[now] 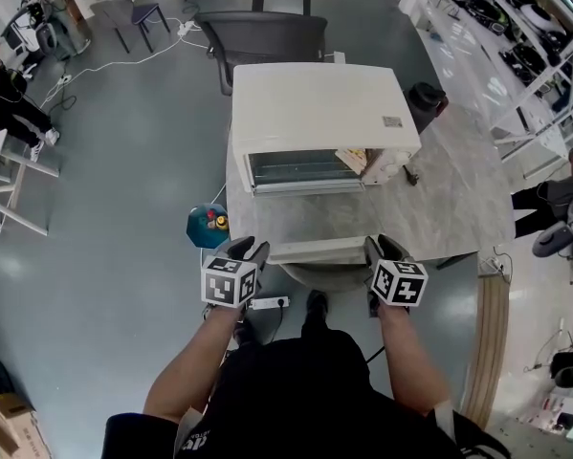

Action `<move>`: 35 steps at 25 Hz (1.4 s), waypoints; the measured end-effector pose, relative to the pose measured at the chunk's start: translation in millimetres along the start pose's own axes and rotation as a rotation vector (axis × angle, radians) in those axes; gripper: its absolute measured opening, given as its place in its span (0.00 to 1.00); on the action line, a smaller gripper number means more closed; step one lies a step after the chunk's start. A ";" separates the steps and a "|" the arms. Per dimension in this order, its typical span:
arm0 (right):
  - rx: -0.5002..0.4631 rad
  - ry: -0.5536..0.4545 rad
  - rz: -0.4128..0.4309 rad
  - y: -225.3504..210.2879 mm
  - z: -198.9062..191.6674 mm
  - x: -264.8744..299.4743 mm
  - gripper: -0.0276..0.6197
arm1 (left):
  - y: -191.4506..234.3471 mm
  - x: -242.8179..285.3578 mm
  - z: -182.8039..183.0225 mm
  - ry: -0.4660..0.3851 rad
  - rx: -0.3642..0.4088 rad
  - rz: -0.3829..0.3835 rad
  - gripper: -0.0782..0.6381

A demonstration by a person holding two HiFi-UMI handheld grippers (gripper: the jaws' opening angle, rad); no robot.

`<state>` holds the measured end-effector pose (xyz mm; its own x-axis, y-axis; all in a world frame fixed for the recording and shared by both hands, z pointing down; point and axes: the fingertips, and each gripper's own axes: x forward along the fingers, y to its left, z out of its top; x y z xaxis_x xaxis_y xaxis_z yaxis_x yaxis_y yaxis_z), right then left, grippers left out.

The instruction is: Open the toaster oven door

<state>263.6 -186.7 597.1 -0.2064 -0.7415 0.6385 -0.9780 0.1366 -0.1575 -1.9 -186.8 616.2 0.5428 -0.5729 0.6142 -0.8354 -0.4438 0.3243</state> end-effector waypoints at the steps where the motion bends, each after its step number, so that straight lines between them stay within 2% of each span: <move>1: -0.005 0.009 0.005 1.9 -1.9 2.0 0.23 | 0.3 0.4 -1.1 0.002 -0.001 0.001 0.31; 12: -0.025 0.094 0.008 4.3 -30.9 14.0 0.23 | 1.7 5.6 -19.0 0.054 -0.032 -0.011 0.30; 31: 0.018 0.204 0.035 3.1 -73.7 39.5 0.22 | 10.1 6.3 -7.6 0.016 -0.024 -0.005 0.30; 35: 0.022 0.210 0.029 -2.5 -78.6 43.9 0.20 | 2.0 3.8 -1.2 -0.012 -0.023 -0.033 0.30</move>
<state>254.6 -168.0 684.7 -0.2380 -0.5839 0.7762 -0.9713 0.1400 -0.1925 -1.6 -189.0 620.1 0.5707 -0.5665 0.5944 -0.8188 -0.4467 0.3605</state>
